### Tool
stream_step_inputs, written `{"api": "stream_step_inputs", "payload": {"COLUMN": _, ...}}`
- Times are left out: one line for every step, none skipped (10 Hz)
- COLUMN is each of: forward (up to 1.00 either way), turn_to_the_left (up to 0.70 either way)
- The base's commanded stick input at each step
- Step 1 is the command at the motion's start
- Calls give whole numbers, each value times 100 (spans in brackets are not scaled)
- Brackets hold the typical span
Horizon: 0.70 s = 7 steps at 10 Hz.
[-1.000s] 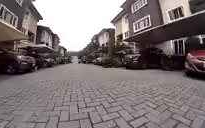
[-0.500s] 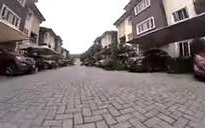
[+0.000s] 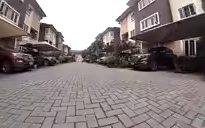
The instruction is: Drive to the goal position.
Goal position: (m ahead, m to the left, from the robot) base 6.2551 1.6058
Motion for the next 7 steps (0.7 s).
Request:
{"api": "stream_step_inputs", "payload": {"forward": 70, "turn_to_the_left": 0}}
{"api": "stream_step_inputs", "payload": {"forward": 70, "turn_to_the_left": 0}}
{"api": "stream_step_inputs", "payload": {"forward": 70, "turn_to_the_left": 0}}
{"api": "stream_step_inputs", "payload": {"forward": 70, "turn_to_the_left": 0}}
{"api": "stream_step_inputs", "payload": {"forward": 70, "turn_to_the_left": 0}}
{"api": "stream_step_inputs", "payload": {"forward": 70, "turn_to_the_left": 0}}
{"api": "stream_step_inputs", "payload": {"forward": 70, "turn_to_the_left": 0}}
